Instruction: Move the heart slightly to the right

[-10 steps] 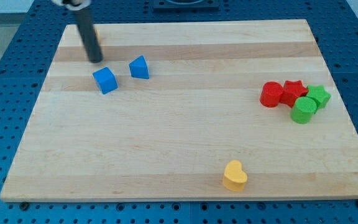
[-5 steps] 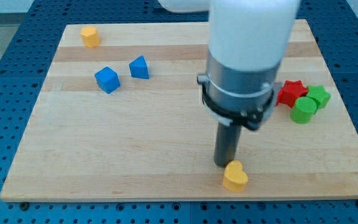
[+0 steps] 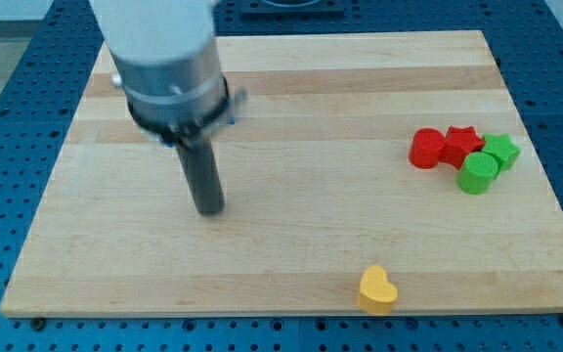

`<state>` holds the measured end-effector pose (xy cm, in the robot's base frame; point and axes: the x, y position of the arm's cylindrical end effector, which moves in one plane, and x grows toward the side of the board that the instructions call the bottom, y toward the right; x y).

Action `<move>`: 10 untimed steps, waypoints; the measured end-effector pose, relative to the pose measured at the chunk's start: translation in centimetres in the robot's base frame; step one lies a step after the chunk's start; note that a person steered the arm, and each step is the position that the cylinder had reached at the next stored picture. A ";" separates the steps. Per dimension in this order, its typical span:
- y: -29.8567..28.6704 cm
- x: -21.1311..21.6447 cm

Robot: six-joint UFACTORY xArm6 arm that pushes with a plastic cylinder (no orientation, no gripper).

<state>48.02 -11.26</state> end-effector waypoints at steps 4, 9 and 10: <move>5.2 13.9; 14.1 12.3; 14.3 12.1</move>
